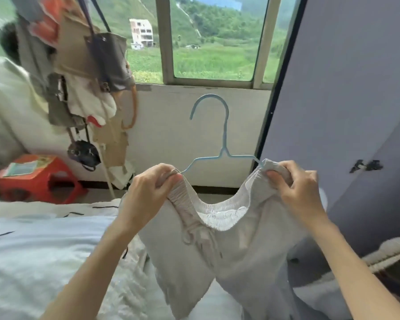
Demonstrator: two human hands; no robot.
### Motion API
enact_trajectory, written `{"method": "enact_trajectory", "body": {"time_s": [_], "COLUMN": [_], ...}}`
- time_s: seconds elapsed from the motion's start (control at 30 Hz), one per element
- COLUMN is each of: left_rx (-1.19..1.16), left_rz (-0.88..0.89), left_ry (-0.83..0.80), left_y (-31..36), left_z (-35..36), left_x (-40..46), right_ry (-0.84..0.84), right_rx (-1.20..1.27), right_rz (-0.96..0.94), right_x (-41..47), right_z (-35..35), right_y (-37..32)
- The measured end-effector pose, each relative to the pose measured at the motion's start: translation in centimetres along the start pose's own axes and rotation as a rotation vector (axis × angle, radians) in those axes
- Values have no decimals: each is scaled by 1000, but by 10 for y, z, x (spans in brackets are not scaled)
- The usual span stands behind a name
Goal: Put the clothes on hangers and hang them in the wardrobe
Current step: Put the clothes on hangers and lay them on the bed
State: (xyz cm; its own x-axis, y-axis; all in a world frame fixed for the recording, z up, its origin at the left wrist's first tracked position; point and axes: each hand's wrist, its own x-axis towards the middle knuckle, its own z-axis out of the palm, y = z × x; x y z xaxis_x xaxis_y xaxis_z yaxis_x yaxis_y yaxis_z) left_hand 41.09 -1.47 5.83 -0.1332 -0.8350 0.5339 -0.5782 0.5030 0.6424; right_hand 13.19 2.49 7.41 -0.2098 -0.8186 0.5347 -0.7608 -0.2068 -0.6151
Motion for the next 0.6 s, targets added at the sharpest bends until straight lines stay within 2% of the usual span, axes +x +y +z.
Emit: {"method": "enact_trajectory", "body": {"time_s": [0.13,0.27,0.43,0.6], "left_rx": [84,162,254,266], "left_rz": [-47,-164,-272,-323], "left_ry": [40,176,249,257], "left_y": [-35,-57,-64,-42], "left_z": [-88,-151,-185,-211], "left_x": [-44,-97,-166,-244], "right_ry": [-38,-79,-67,-38], "right_rx": [137,214,116,151], "right_rz": [41,79,-26,-164], "right_x": [-7,-26,-86,-124], "right_z": [36,67,92,91], "right_y": [-39,-67,-118,-154]}}
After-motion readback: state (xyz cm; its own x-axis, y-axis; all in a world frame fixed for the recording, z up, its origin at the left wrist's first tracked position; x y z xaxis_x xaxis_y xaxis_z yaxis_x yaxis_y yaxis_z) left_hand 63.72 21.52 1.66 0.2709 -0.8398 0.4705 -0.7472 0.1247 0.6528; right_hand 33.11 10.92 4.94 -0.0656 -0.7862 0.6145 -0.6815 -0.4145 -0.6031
